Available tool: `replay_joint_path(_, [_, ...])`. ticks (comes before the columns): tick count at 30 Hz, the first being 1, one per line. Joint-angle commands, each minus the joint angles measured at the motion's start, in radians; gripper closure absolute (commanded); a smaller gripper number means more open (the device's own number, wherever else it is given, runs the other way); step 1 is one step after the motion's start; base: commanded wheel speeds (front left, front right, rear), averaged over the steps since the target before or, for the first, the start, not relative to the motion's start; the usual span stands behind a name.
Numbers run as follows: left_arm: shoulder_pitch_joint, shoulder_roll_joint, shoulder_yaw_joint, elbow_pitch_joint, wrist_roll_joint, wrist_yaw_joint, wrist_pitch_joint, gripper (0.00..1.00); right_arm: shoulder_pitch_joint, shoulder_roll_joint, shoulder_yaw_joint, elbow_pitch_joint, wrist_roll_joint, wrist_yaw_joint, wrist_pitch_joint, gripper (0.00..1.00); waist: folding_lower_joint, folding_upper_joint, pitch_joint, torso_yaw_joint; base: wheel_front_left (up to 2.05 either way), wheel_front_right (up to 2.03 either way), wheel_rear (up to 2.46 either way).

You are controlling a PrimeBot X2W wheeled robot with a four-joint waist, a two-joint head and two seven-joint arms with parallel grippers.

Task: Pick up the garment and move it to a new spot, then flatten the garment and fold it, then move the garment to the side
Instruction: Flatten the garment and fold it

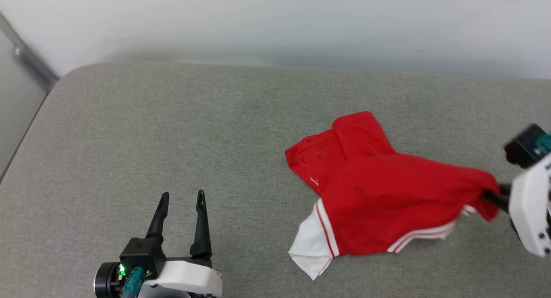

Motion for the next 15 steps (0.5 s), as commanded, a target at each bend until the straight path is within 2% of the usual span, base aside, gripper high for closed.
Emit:
replay_joint_path(1, [0.004,-0.001,0.001,-0.004,-0.001,0.000,-0.003,0.00,0.050,-0.006,-0.008,0.024,0.015,-0.001,0.004,1.00,0.0000,-0.0001,0.005,-0.005,0.00,0.00,0.00])
replay_joint_path(4, [-0.002,-0.001,-0.001,-0.005,-0.002,-0.003,-0.003,0.00,0.111,-0.008,-0.022,0.071,0.040,-0.001,0.006,1.00,0.0000,-0.0001,0.011,-0.007,0.00,0.00,0.00])
replay_joint_path(6, [-0.014,-0.001,-0.005,-0.004,-0.001,-0.008,-0.003,0.00,0.194,0.019,-0.021,0.151,0.045,-0.001,0.009,1.00,0.0000,-0.0001,0.022,-0.005,0.00,0.00,0.00])
replay_joint_path(10, [-0.019,-0.001,-0.007,0.000,0.003,-0.010,-0.003,0.00,0.251,0.066,-0.031,0.225,0.052,-0.001,-0.010,1.00,0.0000,-0.0001,0.028,-0.001,0.00,0.00,0.00])
replay_joint_path(11, [-0.021,-0.001,-0.006,0.001,0.007,-0.012,-0.003,0.00,0.260,0.083,-0.040,0.244,0.050,-0.001,-0.027,0.90,0.0000,-0.0001,0.027,0.000,0.00,0.00,0.00])
replay_joint_path(12, [-0.022,-0.001,-0.005,0.003,0.010,-0.013,-0.003,0.00,0.266,0.099,-0.050,0.257,0.041,-0.001,-0.049,0.36,0.0000,-0.0001,0.026,0.001,0.00,0.00,0.00])
replay_joint_path(13, [-0.022,-0.001,-0.003,0.005,0.013,-0.017,-0.003,0.00,0.269,0.112,-0.063,0.263,0.035,-0.001,-0.073,0.00,0.0000,-0.0001,0.022,0.001,0.00,0.00,0.00])
replay_joint_path(15, [-0.020,-0.001,0.006,0.009,0.023,-0.021,-0.003,0.00,0.263,0.122,-0.094,0.263,0.010,-0.001,-0.132,0.00,0.0000,-0.0001,0.009,-0.001,0.00,0.00,0.00])
